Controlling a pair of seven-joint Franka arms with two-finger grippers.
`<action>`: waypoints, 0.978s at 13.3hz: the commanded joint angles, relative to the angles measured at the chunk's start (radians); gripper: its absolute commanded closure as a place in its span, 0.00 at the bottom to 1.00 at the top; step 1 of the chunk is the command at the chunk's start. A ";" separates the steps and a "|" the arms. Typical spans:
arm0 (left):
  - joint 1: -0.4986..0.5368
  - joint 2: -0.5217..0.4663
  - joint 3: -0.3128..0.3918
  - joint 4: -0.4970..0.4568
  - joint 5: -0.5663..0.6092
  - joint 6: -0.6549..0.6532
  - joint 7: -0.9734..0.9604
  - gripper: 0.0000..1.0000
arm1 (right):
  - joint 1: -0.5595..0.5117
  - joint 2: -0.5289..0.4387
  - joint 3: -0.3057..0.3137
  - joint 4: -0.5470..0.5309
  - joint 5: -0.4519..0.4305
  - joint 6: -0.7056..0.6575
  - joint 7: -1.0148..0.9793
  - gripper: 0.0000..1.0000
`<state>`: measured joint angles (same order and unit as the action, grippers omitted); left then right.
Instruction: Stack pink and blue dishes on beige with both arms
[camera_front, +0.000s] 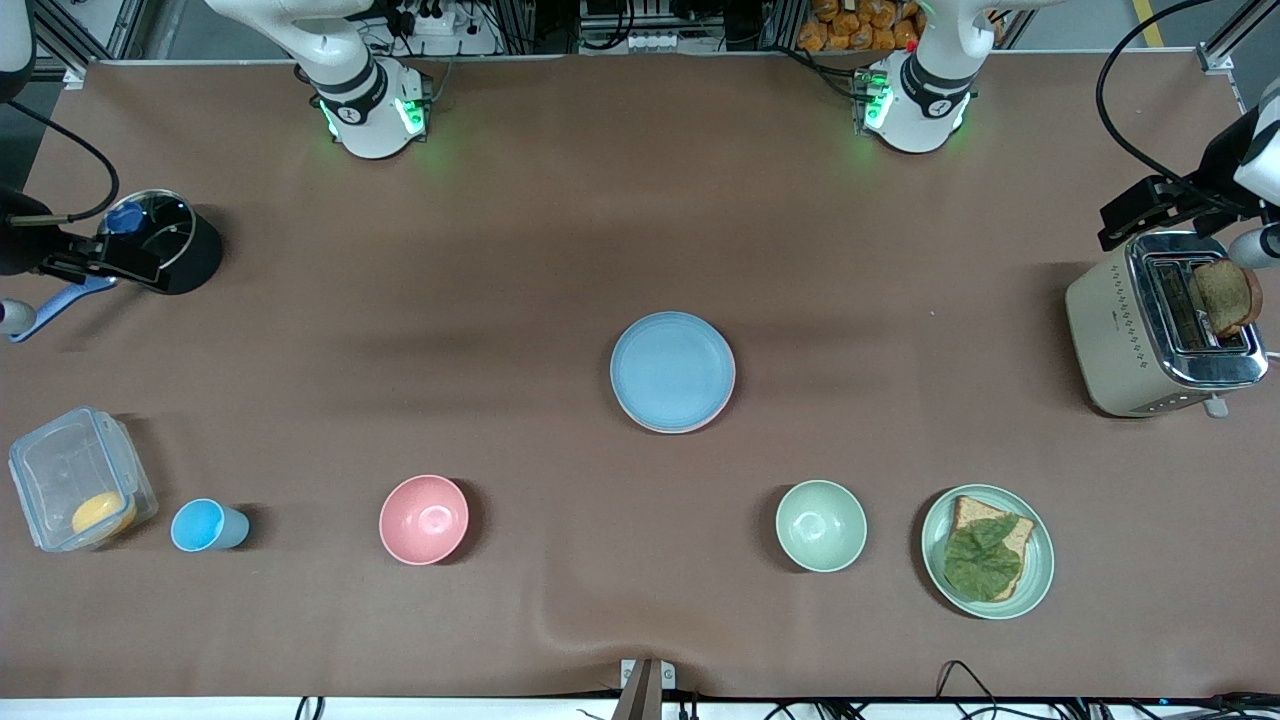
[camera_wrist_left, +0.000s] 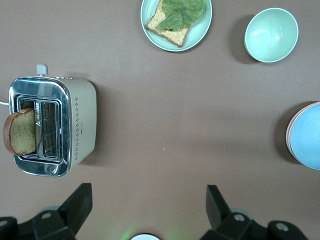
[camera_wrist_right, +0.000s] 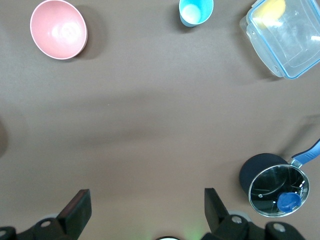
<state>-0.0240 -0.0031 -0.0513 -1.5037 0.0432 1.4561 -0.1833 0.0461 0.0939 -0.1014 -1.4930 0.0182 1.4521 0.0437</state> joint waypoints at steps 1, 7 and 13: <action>0.004 0.005 0.001 0.000 -0.023 -0.005 0.019 0.00 | 0.001 0.007 0.006 0.014 -0.021 -0.010 0.002 0.00; -0.010 0.054 -0.002 0.046 -0.023 -0.005 0.025 0.00 | 0.001 0.010 0.009 0.014 -0.015 -0.009 0.002 0.00; 0.001 0.049 -0.004 0.048 -0.042 -0.005 0.025 0.00 | 0.008 0.010 0.011 0.014 -0.011 -0.007 0.002 0.00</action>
<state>-0.0336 0.0409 -0.0563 -1.4769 0.0359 1.4598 -0.1787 0.0498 0.0980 -0.0903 -1.4930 0.0181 1.4511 0.0436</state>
